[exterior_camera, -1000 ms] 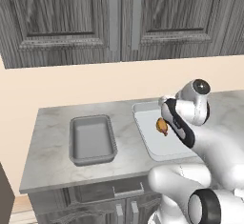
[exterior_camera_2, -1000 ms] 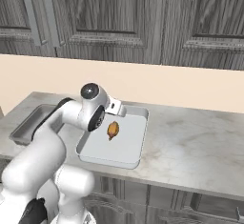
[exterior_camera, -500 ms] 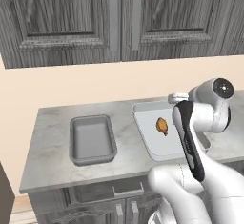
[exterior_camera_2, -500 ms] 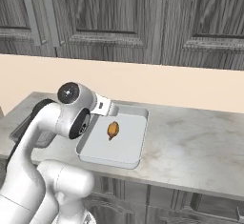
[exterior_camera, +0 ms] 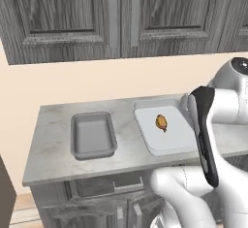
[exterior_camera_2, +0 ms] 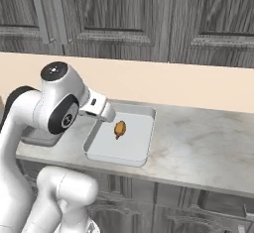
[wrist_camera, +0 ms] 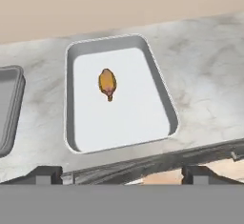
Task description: Place one cucumber and one chicken drumstick in each tupperware on the nearby counter, to pack two identical lunches.
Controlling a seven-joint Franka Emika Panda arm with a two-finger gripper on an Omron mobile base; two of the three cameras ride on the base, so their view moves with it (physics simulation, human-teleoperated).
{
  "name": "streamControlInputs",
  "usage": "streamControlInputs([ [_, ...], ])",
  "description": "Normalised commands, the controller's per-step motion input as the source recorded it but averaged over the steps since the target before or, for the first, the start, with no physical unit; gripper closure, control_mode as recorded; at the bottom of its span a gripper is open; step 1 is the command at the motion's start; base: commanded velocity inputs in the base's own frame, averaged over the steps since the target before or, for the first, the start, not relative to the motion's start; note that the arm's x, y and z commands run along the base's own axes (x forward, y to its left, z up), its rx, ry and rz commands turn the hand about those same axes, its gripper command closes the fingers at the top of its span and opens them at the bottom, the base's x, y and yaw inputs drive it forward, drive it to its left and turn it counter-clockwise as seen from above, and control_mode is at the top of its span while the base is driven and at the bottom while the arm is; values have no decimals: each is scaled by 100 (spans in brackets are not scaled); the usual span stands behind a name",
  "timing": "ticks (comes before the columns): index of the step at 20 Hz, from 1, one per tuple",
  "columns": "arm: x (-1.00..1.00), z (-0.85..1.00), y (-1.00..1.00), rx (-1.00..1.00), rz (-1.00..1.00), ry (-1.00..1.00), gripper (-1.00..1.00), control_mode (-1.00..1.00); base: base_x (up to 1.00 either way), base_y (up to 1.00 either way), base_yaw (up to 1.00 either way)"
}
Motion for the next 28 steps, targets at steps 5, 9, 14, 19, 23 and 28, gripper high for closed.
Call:
streamControlInputs([
  [5, 0, 0, 0, 0, 0, 0, -100, 100, -100, -44, -3],
  [9, 0, 0, 0, 0, 0, 0, -100, 100, -100, -96, -26],
  [14, 0, 0, 0, 0, 0, 0, -100, 100, -54, -98, -62],
  [19, 0, 0, 0, 0, 0, 0, -100, 100, -6, -76, -85],
  [23, 0, 0, 0, 0, 0, 0, -100, 100, 0, -67, -90],
  [28, 0, 0, 0, 0, 0, 0, -100, 100, 0, -76, -90],
])
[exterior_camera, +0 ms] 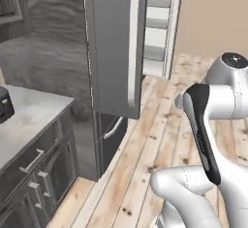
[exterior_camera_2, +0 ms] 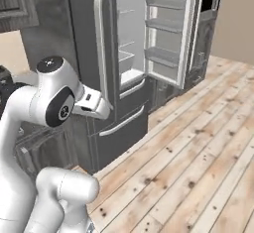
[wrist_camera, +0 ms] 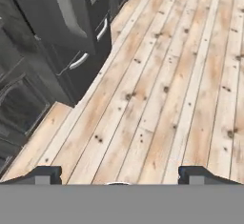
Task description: Place one cucumber and one chicken drumstick in each tupperware on the nearby counter, to pack two identical lunches.
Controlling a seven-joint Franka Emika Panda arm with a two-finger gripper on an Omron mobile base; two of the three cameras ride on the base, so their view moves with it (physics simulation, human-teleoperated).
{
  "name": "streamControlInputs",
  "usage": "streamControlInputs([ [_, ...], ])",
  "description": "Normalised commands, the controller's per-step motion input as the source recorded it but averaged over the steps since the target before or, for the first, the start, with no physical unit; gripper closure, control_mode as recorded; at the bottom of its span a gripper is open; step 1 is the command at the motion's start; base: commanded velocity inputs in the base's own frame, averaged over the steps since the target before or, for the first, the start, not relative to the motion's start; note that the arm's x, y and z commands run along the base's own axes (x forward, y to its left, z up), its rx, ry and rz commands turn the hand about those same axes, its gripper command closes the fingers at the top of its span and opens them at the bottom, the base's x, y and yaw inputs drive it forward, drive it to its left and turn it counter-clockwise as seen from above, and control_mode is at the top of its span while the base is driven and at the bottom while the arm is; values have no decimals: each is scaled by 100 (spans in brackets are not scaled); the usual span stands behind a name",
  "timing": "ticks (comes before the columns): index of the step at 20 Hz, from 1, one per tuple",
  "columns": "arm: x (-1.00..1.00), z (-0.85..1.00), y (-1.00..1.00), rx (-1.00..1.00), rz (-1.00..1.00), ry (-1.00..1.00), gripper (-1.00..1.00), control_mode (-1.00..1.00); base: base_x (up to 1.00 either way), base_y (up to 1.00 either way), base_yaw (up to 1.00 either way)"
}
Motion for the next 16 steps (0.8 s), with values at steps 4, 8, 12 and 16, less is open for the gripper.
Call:
streamControlInputs([
  [4, 0, 0, 0, 0, 0, 0, -100, 100, 43, -100, -64],
  [8, 0, 0, 0, 0, 0, 0, -100, 100, 100, -60, -14],
  [12, 0, 0, 0, 0, 0, 0, -100, 100, 100, -16, 2],
  [16, 0, 0, 0, 0, 0, 0, -100, 100, 100, 0, 23],
])
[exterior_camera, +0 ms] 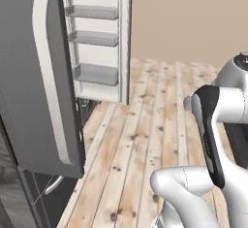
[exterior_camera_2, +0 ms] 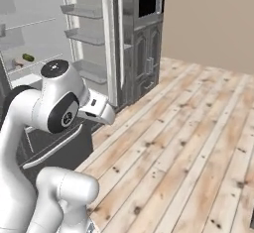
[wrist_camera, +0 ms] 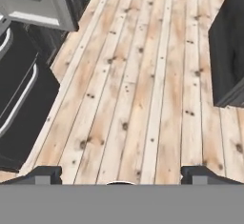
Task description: Place one cucumber and one chicken drumstick in each tupperware on the nearby counter, to pack two identical lunches.
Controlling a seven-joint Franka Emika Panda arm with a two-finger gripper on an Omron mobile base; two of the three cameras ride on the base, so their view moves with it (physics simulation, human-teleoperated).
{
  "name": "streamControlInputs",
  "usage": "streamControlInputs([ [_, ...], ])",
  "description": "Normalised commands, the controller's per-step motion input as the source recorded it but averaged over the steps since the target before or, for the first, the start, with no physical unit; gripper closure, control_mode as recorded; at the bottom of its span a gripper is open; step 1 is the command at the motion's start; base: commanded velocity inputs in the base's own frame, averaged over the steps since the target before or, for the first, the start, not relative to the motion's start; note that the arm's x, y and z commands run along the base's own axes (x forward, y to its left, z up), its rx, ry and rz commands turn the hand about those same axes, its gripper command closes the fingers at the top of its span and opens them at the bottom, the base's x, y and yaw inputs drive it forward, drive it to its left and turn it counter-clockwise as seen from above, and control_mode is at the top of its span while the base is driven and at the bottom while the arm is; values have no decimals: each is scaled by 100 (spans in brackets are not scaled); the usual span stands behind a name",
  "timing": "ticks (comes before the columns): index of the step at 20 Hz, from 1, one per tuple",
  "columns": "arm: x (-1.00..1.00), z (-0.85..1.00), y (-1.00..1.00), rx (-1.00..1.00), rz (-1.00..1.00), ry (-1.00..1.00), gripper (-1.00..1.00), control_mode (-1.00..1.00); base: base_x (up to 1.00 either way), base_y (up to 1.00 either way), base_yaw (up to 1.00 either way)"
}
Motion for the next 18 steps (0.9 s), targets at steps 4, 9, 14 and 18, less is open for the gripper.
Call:
streamControlInputs([
  [4, 0, 0, 0, 0, 0, 0, -100, 100, 83, -2, 49],
  [9, 0, 0, 0, 0, 0, 0, -100, 100, 61, -19, 59],
  [14, 0, 0, 0, 0, 0, 0, -100, 100, 38, -20, 65],
  [18, 0, 0, 0, 0, 0, 0, -100, 100, 44, -35, 62],
])
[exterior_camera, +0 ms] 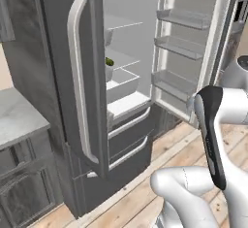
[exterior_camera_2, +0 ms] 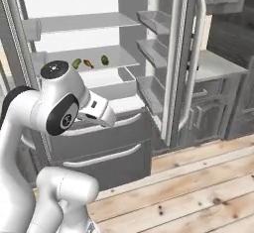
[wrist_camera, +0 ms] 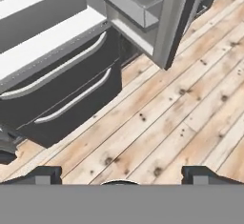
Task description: Place one cucumber and one chicken drumstick in each tupperware on the nearby counter, to pack two identical lunches.
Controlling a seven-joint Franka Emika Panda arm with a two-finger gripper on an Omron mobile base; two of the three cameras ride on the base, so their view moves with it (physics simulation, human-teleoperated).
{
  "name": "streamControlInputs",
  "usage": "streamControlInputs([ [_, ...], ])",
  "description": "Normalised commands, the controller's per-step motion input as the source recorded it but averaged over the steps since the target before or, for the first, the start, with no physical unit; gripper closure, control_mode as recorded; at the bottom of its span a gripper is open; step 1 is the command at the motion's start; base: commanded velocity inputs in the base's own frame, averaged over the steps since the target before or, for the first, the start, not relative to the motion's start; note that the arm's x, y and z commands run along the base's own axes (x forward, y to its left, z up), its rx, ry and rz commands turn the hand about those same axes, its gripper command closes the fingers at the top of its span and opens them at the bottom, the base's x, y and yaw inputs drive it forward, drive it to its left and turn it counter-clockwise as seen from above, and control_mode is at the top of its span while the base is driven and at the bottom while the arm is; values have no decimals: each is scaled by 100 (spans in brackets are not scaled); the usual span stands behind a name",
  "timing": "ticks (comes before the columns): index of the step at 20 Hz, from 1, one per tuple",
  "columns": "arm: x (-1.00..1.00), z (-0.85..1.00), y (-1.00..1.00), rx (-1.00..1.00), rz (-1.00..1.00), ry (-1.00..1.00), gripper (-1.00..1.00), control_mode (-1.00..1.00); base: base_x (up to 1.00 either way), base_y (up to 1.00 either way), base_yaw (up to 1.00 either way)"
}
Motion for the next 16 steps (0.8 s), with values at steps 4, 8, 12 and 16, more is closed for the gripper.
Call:
streamControlInputs([
  [4, 0, 0, 0, 0, 0, 0, -100, 100, 96, -58, 52],
  [8, 0, 0, 0, 0, 0, 0, -100, 100, 74, -49, 52],
  [12, 0, 0, 0, 0, 0, 0, -100, 100, 54, -14, 54],
  [16, 0, 0, 0, 0, 0, 0, -100, 100, 51, -6, 54],
])
